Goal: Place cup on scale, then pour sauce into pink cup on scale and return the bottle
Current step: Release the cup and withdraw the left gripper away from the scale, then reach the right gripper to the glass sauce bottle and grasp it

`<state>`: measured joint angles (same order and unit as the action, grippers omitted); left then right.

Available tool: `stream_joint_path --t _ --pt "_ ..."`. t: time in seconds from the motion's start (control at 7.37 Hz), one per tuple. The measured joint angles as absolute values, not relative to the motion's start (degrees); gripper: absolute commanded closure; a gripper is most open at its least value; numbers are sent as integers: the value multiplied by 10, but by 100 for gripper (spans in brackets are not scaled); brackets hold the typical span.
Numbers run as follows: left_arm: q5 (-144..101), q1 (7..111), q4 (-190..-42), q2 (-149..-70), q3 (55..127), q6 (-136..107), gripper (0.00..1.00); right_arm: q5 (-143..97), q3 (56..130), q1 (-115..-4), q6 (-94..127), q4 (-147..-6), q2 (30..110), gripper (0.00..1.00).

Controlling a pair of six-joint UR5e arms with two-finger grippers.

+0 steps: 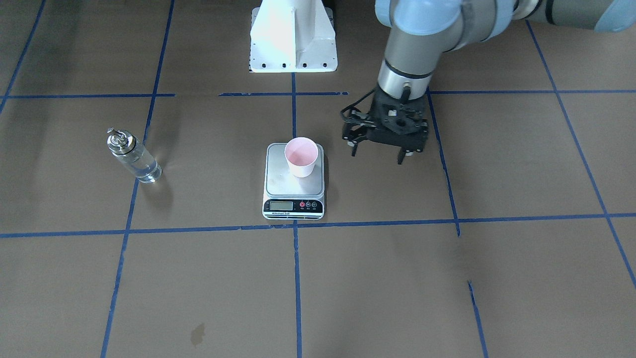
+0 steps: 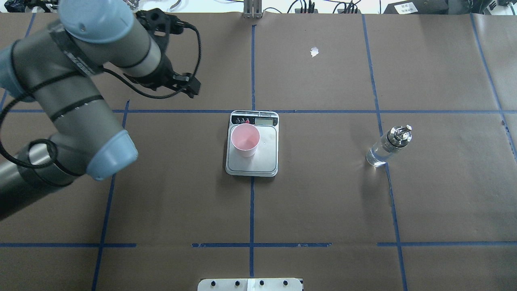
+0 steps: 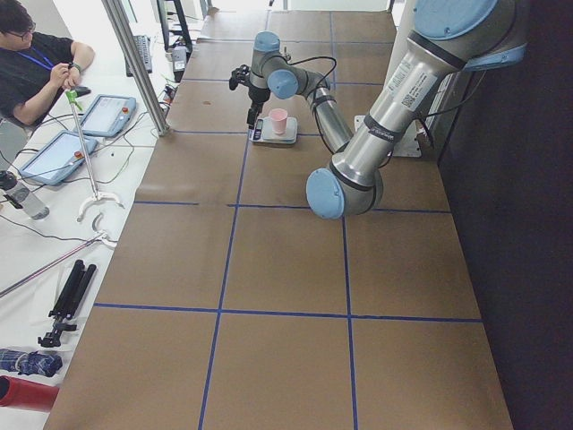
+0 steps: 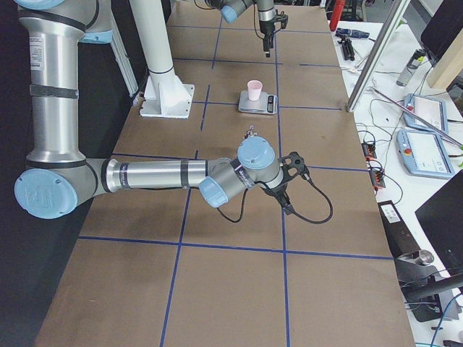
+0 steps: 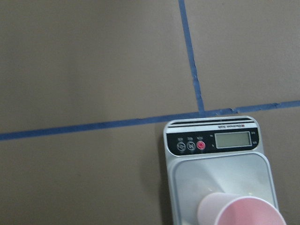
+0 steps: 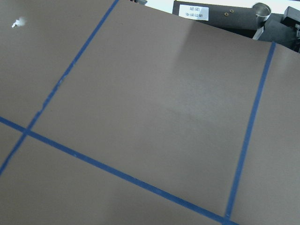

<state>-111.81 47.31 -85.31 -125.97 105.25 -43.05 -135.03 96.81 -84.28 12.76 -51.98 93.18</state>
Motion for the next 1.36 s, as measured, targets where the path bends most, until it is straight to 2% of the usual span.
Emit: stream_joint_path --t 0.27,0.54,0.95,1.36 --pt "-1138 592 -851 -1202 1051 -236 0 -1343 996 -792 336 -416 941 0" --pt "-1168 704 -869 -1144 1016 -56 0 -1325 1082 -740 474 -398 968 0" --pt "-1222 823 -1001 -1061 899 76 0 -1232 1250 -639 594 -493 1005 0" --pt "-1228 841 -1091 -1018 865 84 0 -1004 1336 -453 672 -580 1015 0"
